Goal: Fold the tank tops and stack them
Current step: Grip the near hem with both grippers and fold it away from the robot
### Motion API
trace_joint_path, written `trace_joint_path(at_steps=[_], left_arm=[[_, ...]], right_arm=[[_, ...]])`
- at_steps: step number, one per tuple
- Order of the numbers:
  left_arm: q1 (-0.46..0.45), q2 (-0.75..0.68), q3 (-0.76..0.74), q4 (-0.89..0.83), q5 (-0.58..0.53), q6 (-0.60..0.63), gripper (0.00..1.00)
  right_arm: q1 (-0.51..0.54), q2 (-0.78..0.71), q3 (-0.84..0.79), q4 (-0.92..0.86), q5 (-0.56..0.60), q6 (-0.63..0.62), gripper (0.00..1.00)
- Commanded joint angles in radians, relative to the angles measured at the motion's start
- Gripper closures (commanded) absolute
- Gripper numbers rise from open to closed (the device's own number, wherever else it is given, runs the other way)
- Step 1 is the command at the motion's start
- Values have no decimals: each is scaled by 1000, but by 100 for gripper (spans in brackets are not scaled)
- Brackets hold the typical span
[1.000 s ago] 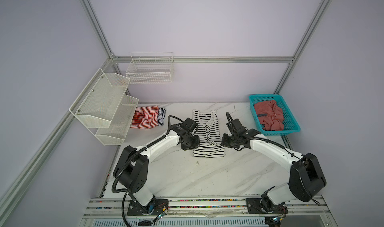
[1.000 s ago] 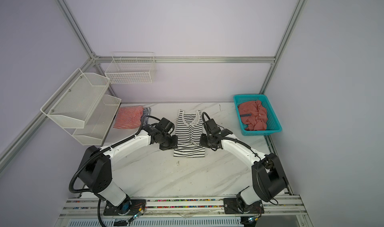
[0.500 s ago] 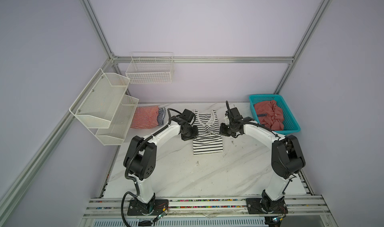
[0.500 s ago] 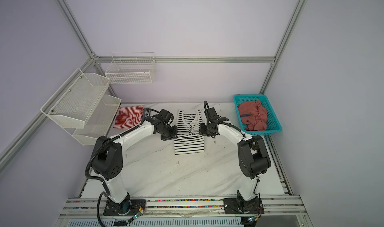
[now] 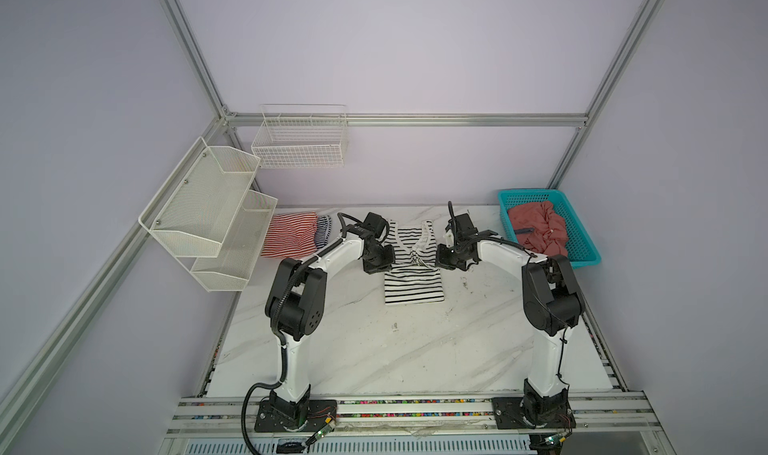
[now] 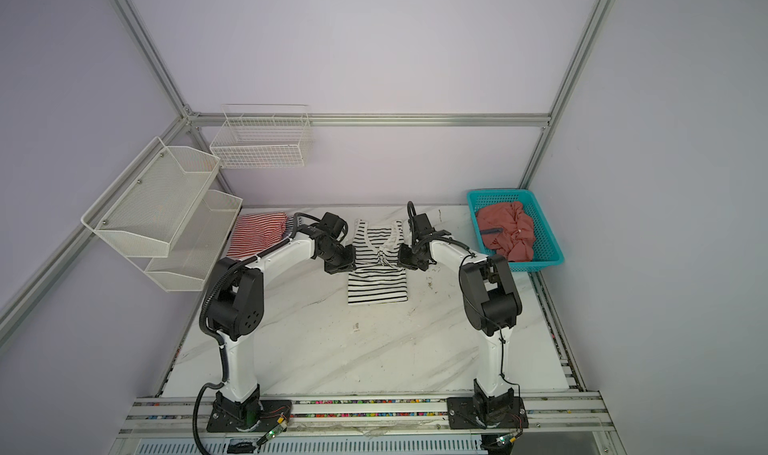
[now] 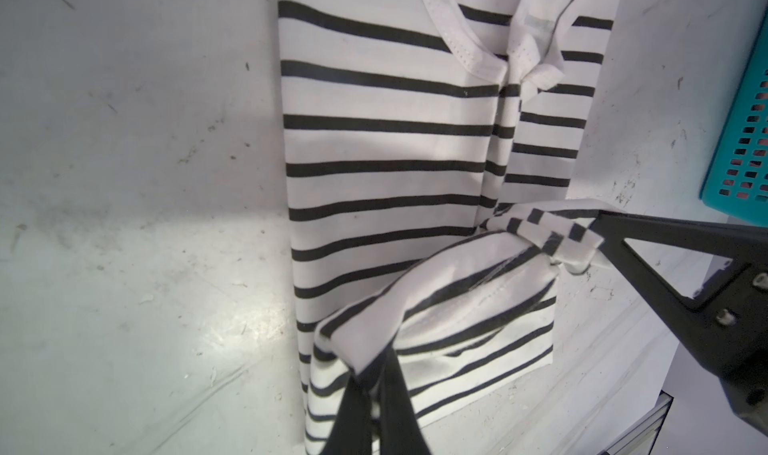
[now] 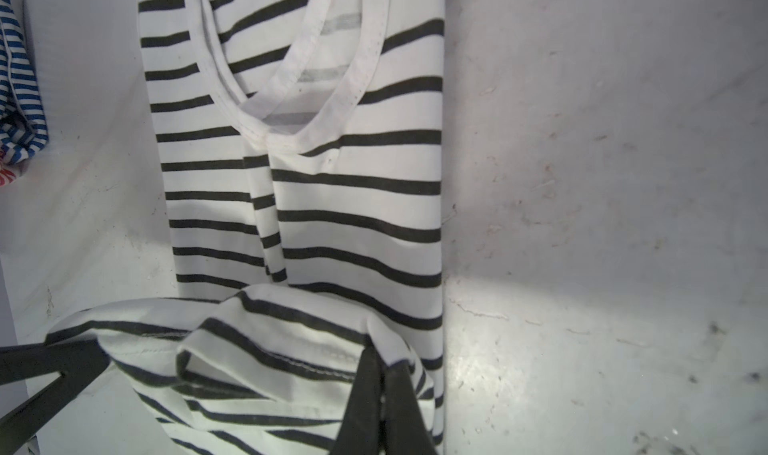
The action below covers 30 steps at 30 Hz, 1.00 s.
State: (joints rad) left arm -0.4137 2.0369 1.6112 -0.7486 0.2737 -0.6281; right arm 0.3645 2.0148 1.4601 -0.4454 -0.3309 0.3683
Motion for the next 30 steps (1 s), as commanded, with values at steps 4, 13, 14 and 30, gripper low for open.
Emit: trace_joint_path(at_steps=[4,13,14,30], left_arm=[[29,46,144,15,23,27,100],[39,86,206,18,42,25,81],[41,87,212,20,41,23,75],[84,223,382,53,102,-30,66]], right_arm=[[-19,30,48,27,-23,-14,100],[-28,57,70,41,-43,-5,92],[-30,56,69,43,-43,-2,91],[-97,74,106,120,-112,68,63]])
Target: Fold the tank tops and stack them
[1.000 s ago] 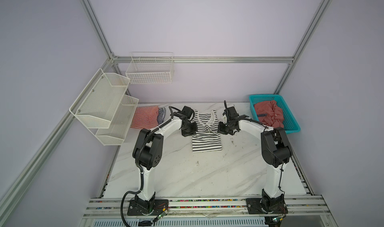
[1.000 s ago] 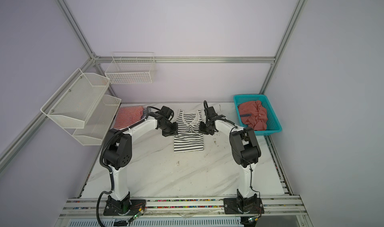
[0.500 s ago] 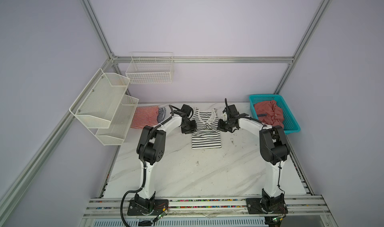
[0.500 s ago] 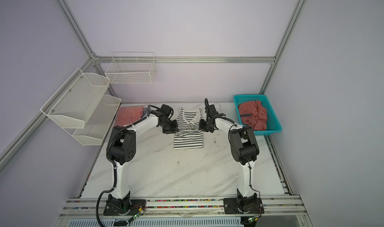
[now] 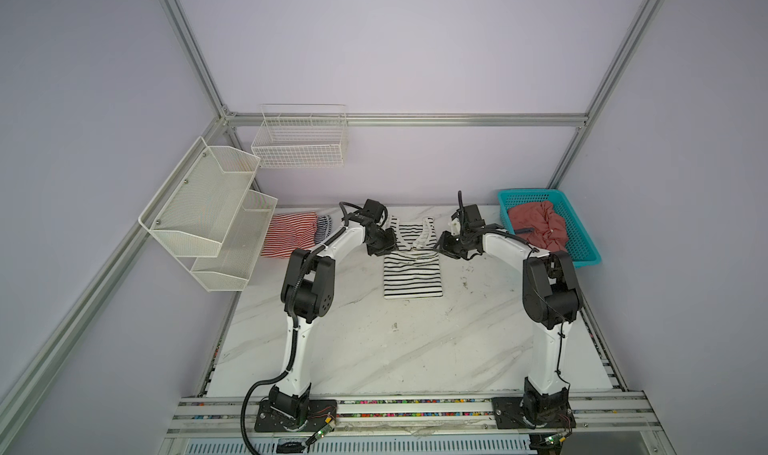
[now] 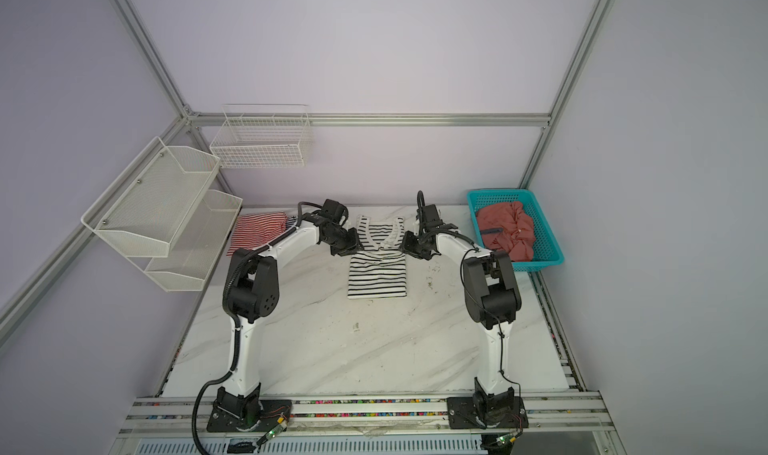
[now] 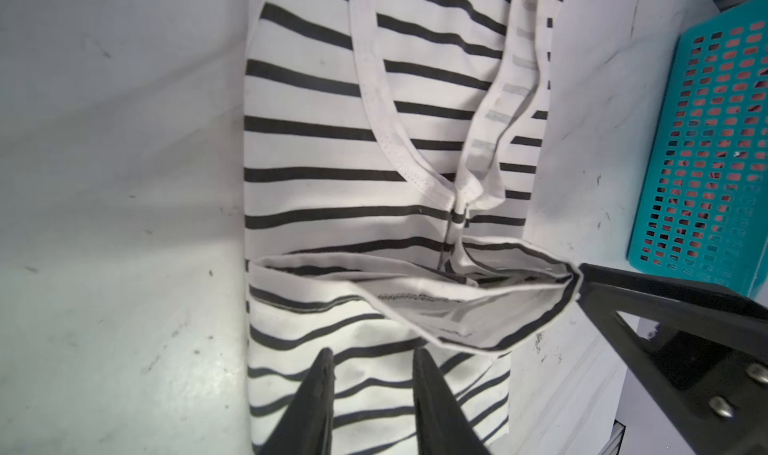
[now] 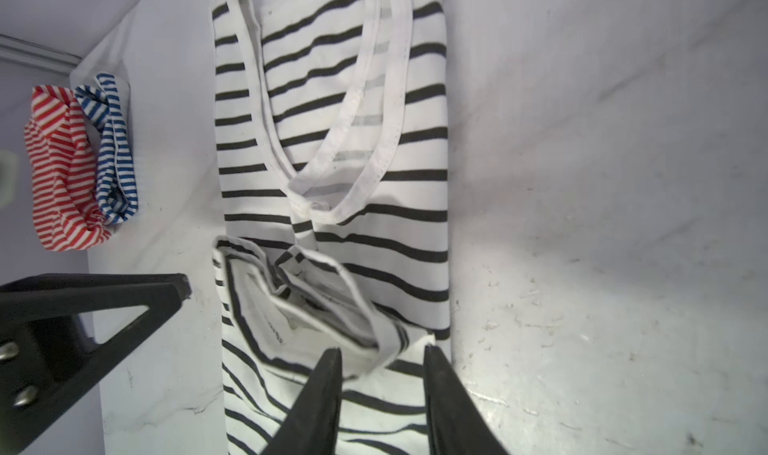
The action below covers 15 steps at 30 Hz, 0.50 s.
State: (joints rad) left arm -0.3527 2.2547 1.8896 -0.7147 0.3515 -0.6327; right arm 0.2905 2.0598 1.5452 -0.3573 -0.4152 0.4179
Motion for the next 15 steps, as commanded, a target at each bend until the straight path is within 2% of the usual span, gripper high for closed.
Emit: trace_joint_path(at_steps=[1,7,13,15], left_arm=[[28,9,107,26,23,-35,64],[48,-36,88,41,6,-42,60],[43,-234,-128,38,-47,16,53],[34,-304,-225,34,-69,33,48]], right_arm=[[-30,32,21,42,-32,26,63],[-50,-6,-11,68,-26,35,63],[-41,-130,-158,42,33,1,60],[-27,-173,-214,32,59,-12,59]])
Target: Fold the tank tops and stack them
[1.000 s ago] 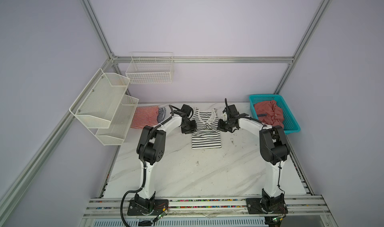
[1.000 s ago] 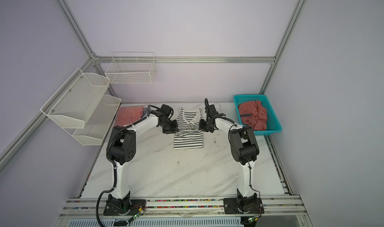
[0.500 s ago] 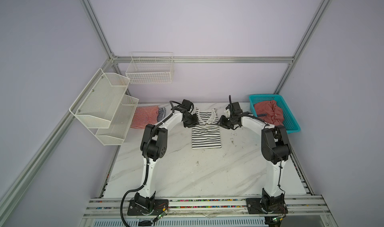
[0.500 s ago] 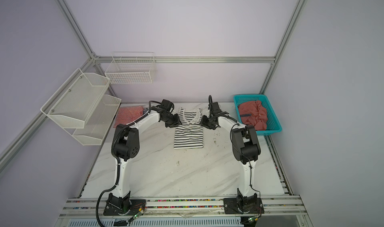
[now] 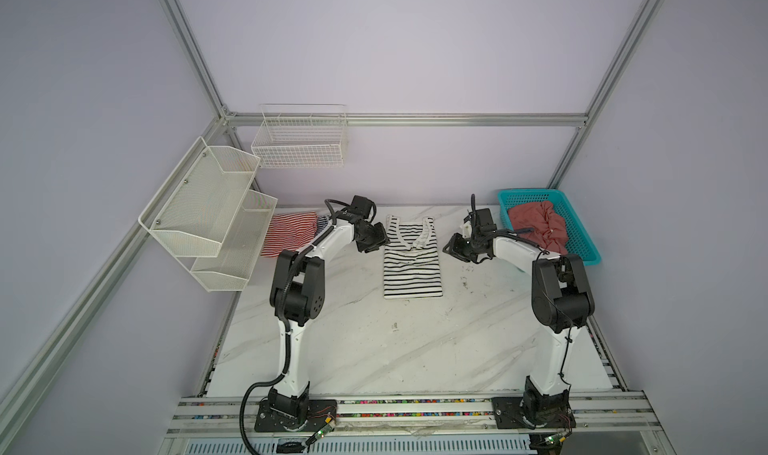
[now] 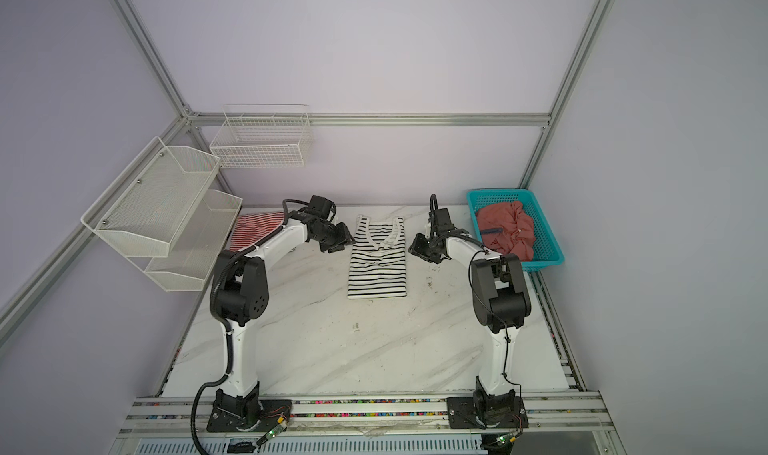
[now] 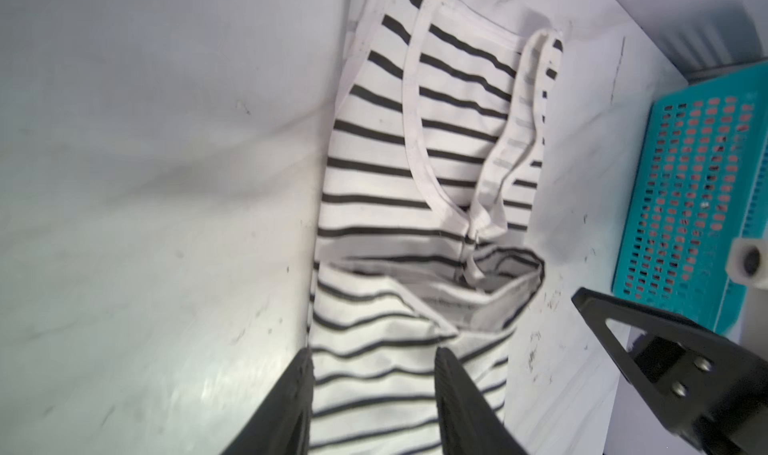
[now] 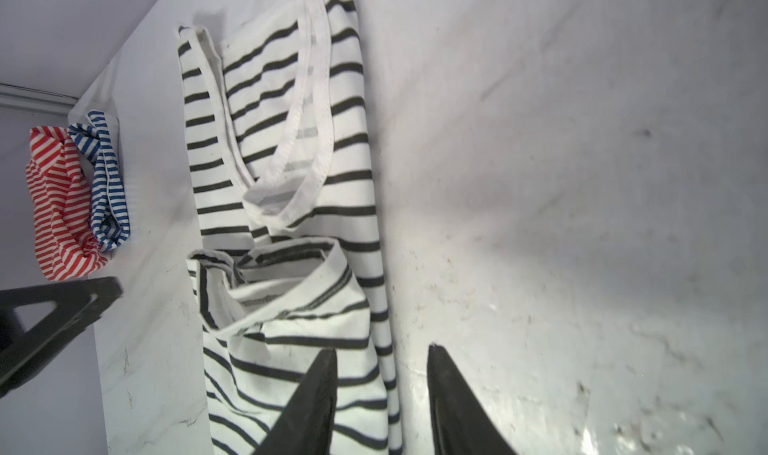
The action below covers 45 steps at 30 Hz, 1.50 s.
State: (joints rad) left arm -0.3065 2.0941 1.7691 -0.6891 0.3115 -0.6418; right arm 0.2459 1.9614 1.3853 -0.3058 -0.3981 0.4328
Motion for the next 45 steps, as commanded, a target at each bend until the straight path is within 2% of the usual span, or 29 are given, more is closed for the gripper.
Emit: trace_joint_path(at_steps=[1,6,10,24,32,39,42,45], left_arm=[[-19,-180,-157,6,-41,49,46],[-53,-300,-352,-10,-75,54,43],[-83,-317,-433,-20,-58,56,43],[-144,-223,-477,11,-51,12,43],[-155,-204,-529,58,-22,-20,43],[-157,-184,-549,101,3,-51,46],[-158,-174,-553,118,13,-61,49],[-158,-166,-559,135,36,-72,57]], right_arm=[[27,-96,-81,-27,50,-36,57],[72,-168,-185,-55,65,-61,50],[104,-191,-236,-60,75,-63,46],[177,-151,-329,-23,84,-12,47],[186,-147,-395,-7,105,10,51],[197,-141,-432,19,90,33,60],[199,-142,-446,32,82,36,65],[198,-140,-453,42,73,38,73]])
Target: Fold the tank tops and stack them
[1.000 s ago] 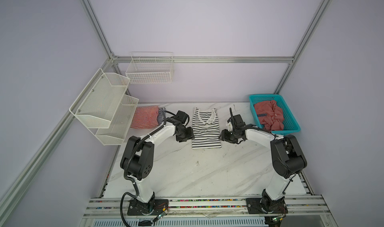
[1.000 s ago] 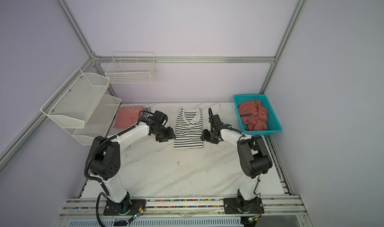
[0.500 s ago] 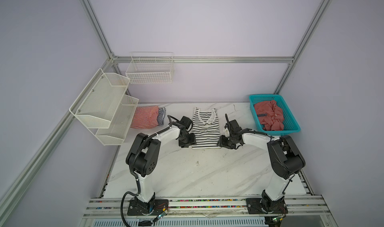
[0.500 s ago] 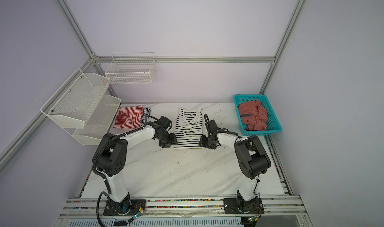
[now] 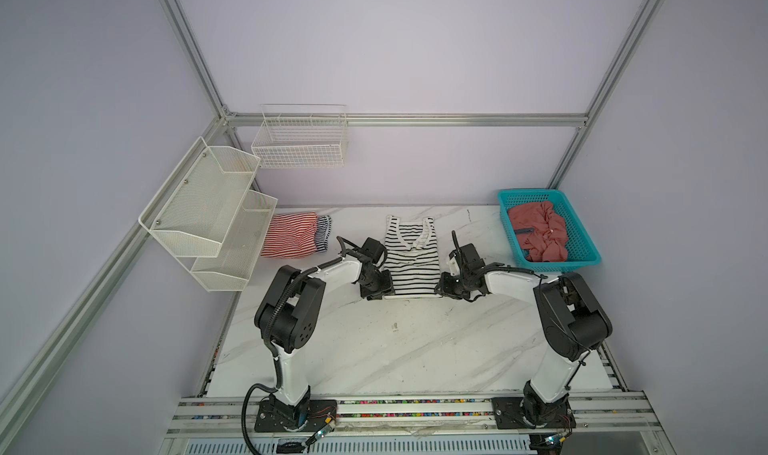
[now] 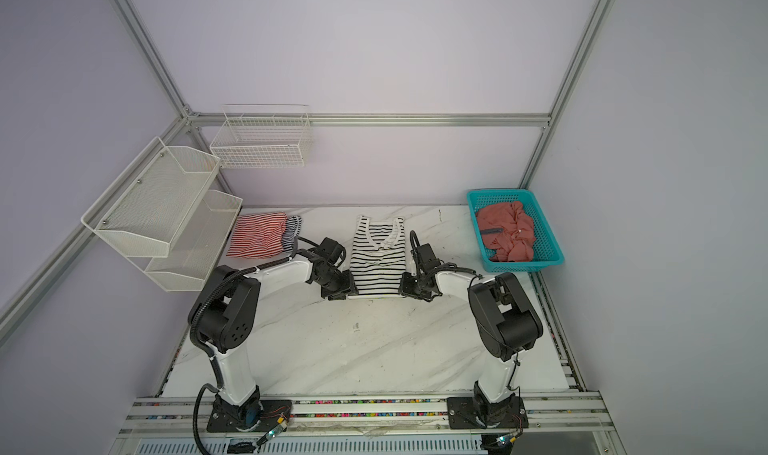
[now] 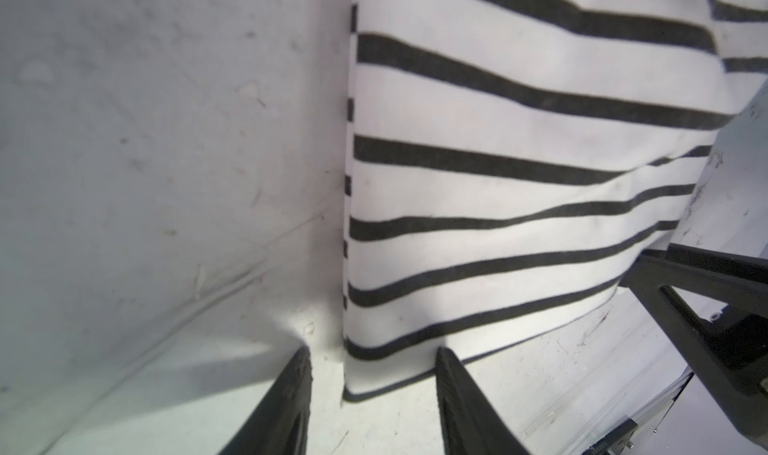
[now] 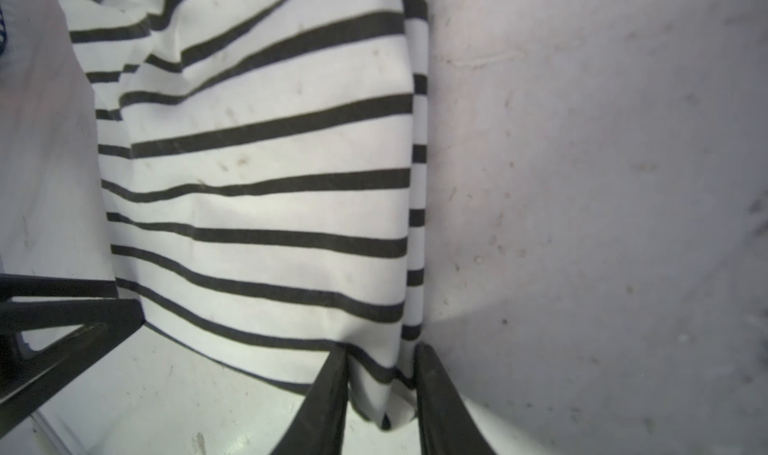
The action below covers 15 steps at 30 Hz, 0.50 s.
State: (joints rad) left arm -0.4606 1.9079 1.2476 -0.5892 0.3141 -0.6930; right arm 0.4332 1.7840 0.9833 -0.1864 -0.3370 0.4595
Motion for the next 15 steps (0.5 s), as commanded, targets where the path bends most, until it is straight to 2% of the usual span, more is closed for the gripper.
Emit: trace_joint_path(at_steps=[1,5,6,9,15], left_arm=[[-4,20,-42,42,37,-24,62],[-7,11,-59,51,47,-30,80],[-6,6,-66,52,47,-31,86],[-12,-24,-98,51,47,-32,100],[-45,-136,-205,51,27,-67,100]], right_arm=[[11,38,-53,-73,8,12,77],[12,37,-55,-60,-3,15,92],[12,32,-58,-59,-4,15,99],[17,-9,-90,-43,2,25,100],[50,-181,-220,1,8,98,100]])
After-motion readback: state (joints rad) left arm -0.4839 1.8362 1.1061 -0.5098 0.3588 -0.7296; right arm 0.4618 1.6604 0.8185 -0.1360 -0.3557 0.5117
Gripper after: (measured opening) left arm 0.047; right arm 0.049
